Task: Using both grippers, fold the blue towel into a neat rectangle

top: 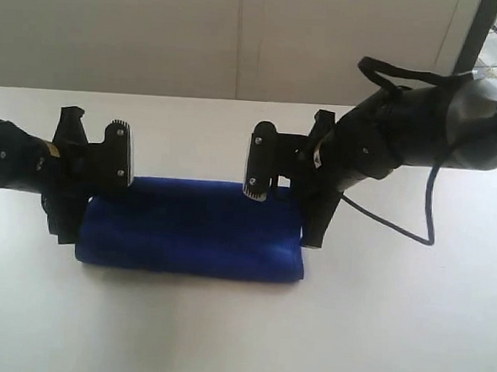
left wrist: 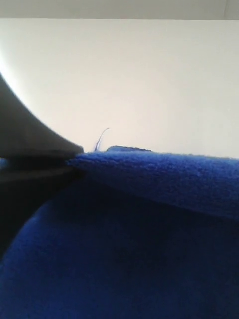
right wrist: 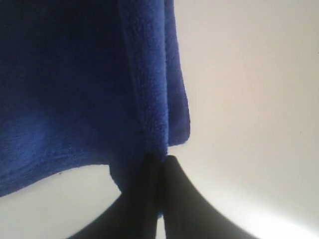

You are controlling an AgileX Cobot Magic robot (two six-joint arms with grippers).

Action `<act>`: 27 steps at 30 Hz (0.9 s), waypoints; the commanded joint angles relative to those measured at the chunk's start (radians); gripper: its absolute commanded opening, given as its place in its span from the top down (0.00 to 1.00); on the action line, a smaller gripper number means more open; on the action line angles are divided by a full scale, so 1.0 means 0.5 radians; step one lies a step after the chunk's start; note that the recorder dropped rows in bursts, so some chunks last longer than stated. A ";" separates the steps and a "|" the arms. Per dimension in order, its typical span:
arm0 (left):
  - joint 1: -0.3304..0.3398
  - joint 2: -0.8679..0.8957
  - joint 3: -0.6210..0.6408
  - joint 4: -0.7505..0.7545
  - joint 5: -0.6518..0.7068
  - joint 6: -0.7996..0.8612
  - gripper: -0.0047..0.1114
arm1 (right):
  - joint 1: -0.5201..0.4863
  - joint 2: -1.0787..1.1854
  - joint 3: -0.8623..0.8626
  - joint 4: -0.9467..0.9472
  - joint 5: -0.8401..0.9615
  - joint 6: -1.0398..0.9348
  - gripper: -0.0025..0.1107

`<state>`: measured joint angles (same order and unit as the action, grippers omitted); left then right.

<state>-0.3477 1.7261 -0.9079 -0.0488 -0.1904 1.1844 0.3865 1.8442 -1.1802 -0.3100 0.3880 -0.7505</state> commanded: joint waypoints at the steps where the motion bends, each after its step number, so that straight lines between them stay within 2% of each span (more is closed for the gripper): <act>1: 0.033 0.077 -0.053 -0.005 0.003 -0.005 0.96 | -0.037 0.103 -0.062 -0.002 0.012 0.009 0.98; 12: 0.033 0.250 -0.122 -0.005 -0.016 -0.005 0.94 | -0.042 0.260 -0.115 -0.002 -0.131 0.082 0.97; 15: 0.033 0.282 -0.122 -0.005 -0.035 -0.005 0.82 | -0.042 0.283 -0.115 -0.002 -0.148 0.125 0.87; 18: 0.033 0.296 -0.122 -0.005 -0.059 -0.005 0.60 | -0.042 0.300 -0.115 -0.002 -0.144 0.134 0.67; 19: 0.033 0.296 -0.122 -0.005 -0.074 -0.005 0.49 | -0.042 0.305 -0.115 -0.002 -0.152 0.134 0.58; 21: 0.033 0.296 -0.122 -0.005 -0.143 -0.005 0.36 | -0.042 0.305 -0.115 -0.002 -0.177 0.149 0.43; 22: 0.033 0.296 -0.122 -0.005 -0.191 -0.005 0.31 | -0.042 0.305 -0.115 -0.002 -0.196 0.153 0.39; 24: 0.033 0.296 -0.122 -0.005 -0.264 -0.005 0.24 | -0.042 0.301 -0.115 -0.002 -0.217 0.162 0.37; 27: 0.033 0.293 -0.122 -0.005 -0.321 -0.004 0.21 | -0.042 0.280 -0.115 -0.002 -0.210 0.162 0.37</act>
<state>-0.3353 1.8733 -0.9654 -0.0488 -0.3286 1.1859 0.3766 1.9982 -1.2337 -0.3081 0.2898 -0.6789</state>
